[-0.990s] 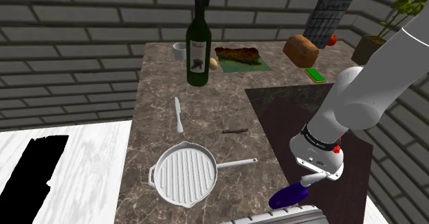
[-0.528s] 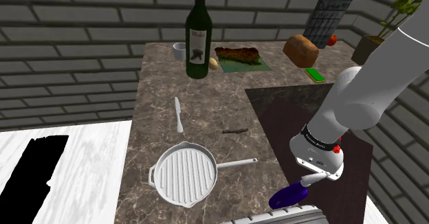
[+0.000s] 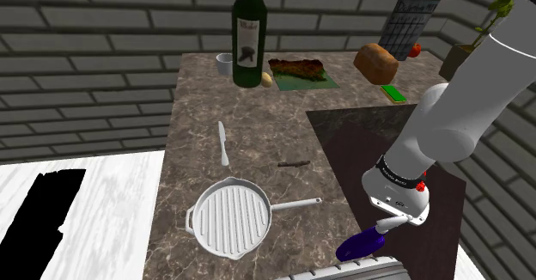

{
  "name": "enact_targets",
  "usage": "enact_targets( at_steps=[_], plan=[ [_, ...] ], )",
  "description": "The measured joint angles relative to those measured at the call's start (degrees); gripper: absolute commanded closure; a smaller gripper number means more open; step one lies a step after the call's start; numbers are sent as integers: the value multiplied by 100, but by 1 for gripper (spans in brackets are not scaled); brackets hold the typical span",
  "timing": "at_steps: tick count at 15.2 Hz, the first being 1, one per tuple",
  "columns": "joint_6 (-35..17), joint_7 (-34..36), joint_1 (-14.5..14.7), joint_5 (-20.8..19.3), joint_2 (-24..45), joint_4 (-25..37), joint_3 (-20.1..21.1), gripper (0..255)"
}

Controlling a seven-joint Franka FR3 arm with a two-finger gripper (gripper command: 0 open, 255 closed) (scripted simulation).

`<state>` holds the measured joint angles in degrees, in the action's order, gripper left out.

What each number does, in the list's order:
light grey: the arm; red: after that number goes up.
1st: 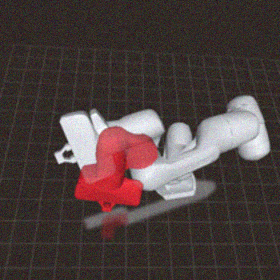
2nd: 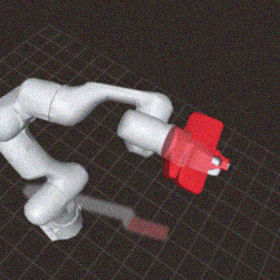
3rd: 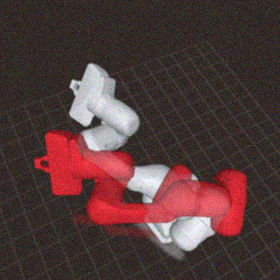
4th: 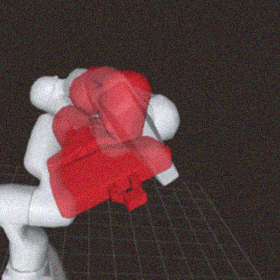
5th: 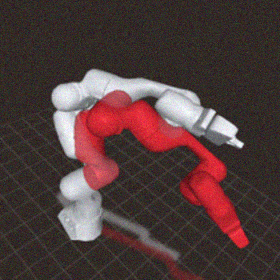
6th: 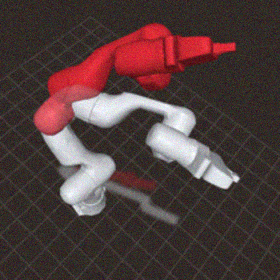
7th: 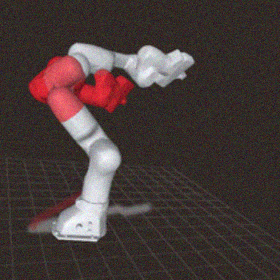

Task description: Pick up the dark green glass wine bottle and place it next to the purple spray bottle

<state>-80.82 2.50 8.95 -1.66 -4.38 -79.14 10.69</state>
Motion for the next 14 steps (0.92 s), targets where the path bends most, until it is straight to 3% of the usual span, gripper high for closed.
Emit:
enact_targets(
  at_steps=[6, 14],
  plan=[
    [602, 40, 36, -90, 406, 999, 49, 255],
    [820, 649, 301, 103, -576, 238, 351, 255]
  ],
)
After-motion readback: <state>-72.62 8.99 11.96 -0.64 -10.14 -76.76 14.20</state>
